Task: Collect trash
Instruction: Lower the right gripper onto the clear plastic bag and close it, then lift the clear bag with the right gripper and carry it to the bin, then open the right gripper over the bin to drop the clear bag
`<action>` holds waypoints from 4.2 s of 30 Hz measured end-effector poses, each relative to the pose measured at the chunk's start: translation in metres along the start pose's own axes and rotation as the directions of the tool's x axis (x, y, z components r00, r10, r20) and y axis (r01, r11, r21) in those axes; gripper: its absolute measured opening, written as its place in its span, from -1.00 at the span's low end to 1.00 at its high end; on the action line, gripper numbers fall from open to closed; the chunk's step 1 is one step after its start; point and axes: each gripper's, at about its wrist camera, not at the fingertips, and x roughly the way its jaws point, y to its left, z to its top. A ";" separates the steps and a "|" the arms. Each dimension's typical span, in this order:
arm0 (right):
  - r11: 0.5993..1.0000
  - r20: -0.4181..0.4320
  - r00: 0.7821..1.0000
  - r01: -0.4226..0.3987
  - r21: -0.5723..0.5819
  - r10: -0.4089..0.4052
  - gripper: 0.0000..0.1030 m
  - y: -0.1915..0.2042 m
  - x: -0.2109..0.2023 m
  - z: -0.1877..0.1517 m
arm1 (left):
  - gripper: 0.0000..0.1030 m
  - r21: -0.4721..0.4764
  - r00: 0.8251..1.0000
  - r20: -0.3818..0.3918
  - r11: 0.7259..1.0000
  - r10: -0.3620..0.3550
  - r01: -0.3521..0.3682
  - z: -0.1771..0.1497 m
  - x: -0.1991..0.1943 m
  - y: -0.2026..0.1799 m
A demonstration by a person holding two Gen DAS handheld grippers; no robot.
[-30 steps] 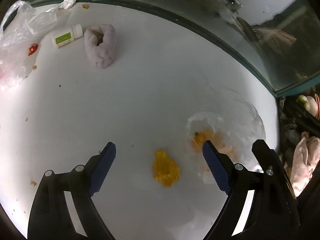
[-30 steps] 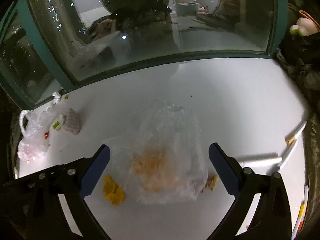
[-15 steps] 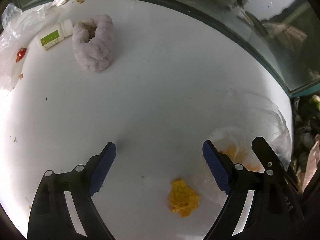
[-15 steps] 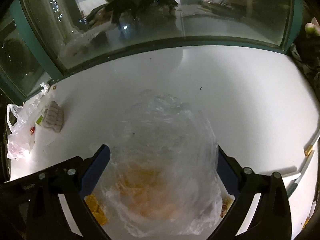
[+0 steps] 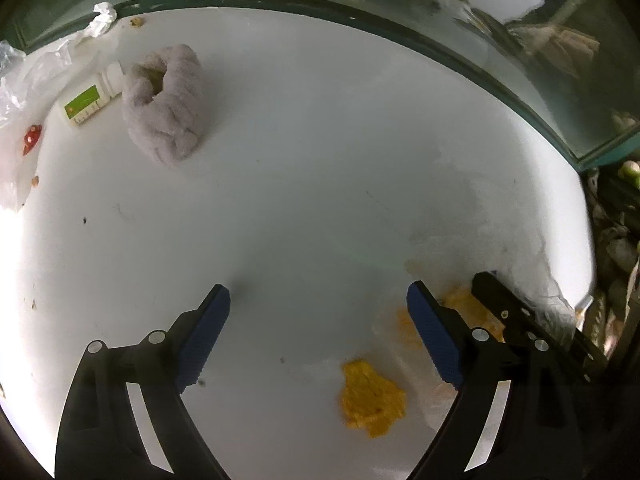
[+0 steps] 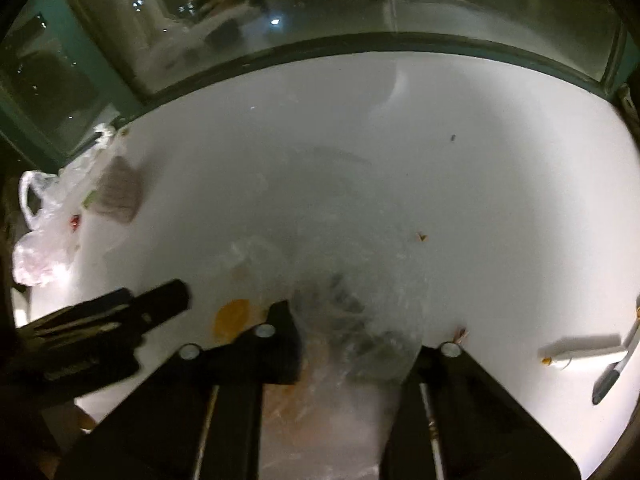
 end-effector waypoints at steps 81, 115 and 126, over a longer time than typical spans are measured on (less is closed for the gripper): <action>0.685 0.210 0.815 0.280 0.673 -0.540 -0.80 0.035 -0.382 -0.410 | 0.69 0.765 0.895 -0.257 0.488 -0.365 0.419 -0.373 -0.269 -0.117; 0.382 0.047 0.693 0.337 0.860 -0.719 -0.80 -0.148 -0.523 -0.605 | 0.69 0.837 0.826 -0.446 0.165 -0.346 0.521 -0.618 -0.284 -0.347; 0.318 -0.057 0.689 0.405 0.857 -0.722 -0.80 -0.183 -0.525 -0.614 | 0.69 0.827 0.829 -0.448 0.196 -0.335 0.527 -0.623 -0.271 -0.373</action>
